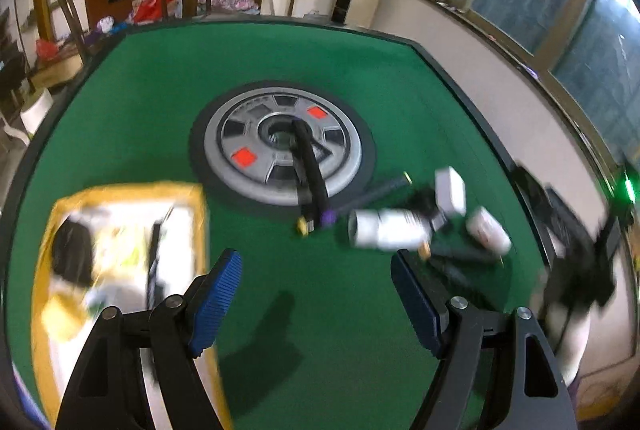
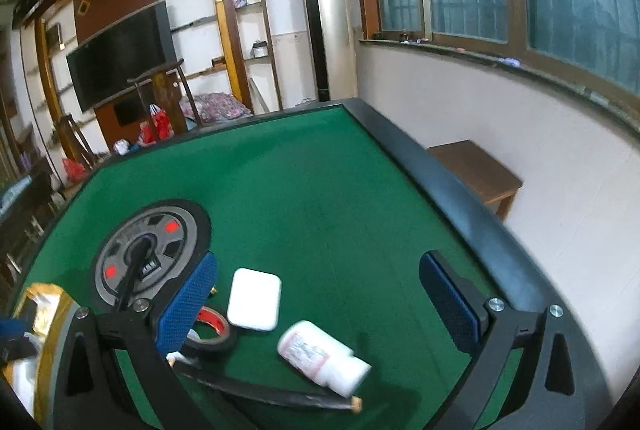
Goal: Organize rigid objects
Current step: 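Grasp the purple-capped black marker on the wheel part with the left tool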
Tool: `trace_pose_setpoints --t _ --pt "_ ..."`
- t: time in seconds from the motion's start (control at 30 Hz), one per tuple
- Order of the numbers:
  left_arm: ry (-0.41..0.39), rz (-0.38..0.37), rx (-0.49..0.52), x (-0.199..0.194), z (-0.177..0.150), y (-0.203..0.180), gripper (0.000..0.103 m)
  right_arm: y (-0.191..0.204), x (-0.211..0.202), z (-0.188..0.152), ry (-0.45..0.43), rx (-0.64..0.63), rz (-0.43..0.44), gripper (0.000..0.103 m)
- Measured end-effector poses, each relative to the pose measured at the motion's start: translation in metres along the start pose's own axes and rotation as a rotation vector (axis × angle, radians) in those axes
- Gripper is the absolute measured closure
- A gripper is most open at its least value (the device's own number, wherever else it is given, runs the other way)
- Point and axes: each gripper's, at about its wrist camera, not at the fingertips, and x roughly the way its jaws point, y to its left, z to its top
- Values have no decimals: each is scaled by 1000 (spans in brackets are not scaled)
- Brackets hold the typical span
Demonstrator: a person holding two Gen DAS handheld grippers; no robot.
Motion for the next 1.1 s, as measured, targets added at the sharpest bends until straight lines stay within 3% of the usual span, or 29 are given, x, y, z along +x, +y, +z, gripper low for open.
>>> trace_pose_setpoints --t 0.13,0.27,0.43,0.5,0.53,0.6,0.63,0.67,0.87,1.1 --pt "16 49 19 45 29 -5 23 -5 14 -11 21 -20 -30 2" --pt "43 123 50 87 49 -8 53 -11 14 -11 21 12 -30 2" --pt "81 135 41 119 59 -9 54 -5 20 -12 44 -15 -23 2" --pt "136 143 76 136 61 -12 54 -2 20 -13 48 -29 -19 2" --pt "96 182 121 135 60 -17 54 0 20 -13 47 -34 -18 2" --pt "92 171 127 135 59 -19 59 2 20 -13 44 -42 -21 2" --pt "88 161 127 133 58 -19 70 2 20 -14 43 -46 -24 2" --pt "81 158 131 130 57 -17 88 2 20 -14 42 -48 -25 2" --pt "26 86 53 93 46 -5 89 1 21 -15 35 -48 -34 2" --pt "-86 -32 62 -6 7 1 89 1 19 -16 7 -57 -27 2"
